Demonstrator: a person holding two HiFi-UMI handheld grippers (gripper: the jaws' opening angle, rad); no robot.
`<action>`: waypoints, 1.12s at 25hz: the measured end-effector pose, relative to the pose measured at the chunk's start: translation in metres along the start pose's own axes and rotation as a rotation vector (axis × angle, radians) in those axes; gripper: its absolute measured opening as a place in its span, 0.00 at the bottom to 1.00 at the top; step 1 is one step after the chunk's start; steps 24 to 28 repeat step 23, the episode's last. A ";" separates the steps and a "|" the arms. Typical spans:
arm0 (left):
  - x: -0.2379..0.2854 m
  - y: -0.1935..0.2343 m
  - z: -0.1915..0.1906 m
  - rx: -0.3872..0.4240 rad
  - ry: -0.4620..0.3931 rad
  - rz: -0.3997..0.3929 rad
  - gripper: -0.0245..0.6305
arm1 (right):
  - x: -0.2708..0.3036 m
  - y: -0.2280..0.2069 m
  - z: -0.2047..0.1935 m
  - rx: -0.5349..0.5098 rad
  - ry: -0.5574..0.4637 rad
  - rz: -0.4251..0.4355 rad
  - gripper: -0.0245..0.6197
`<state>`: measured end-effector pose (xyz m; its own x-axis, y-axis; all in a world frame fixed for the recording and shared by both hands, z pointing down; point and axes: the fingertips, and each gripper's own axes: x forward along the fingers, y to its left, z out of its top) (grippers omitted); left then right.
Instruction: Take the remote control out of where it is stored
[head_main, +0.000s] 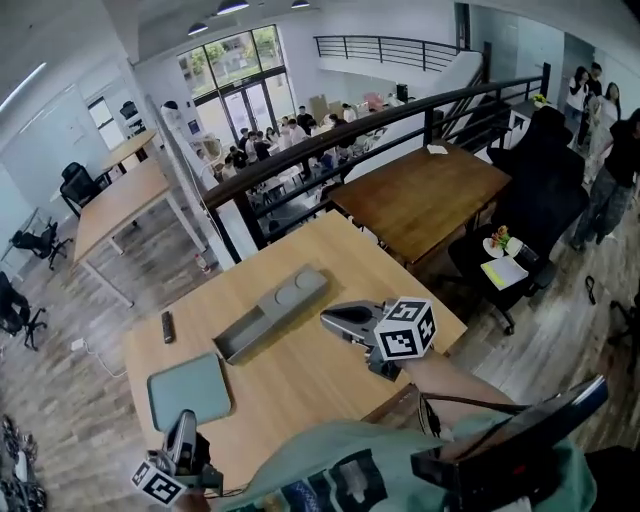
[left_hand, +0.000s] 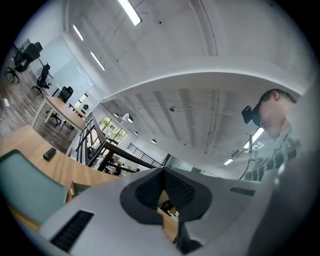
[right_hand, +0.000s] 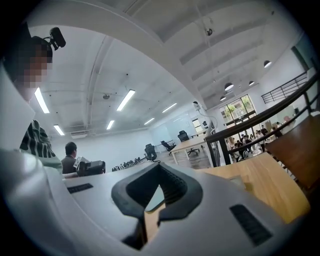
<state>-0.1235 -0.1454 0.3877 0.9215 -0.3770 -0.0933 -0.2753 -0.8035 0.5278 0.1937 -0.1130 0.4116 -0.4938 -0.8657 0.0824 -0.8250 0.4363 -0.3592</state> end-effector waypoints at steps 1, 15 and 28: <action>-0.008 0.006 0.004 0.000 -0.010 0.002 0.04 | 0.006 0.008 -0.001 -0.004 0.009 -0.003 0.04; -0.043 0.014 0.003 -0.039 -0.056 -0.021 0.04 | 0.015 0.046 -0.012 -0.037 0.079 -0.017 0.04; -0.037 -0.001 -0.015 -0.069 -0.053 -0.013 0.04 | -0.005 0.038 -0.013 -0.025 0.090 -0.014 0.04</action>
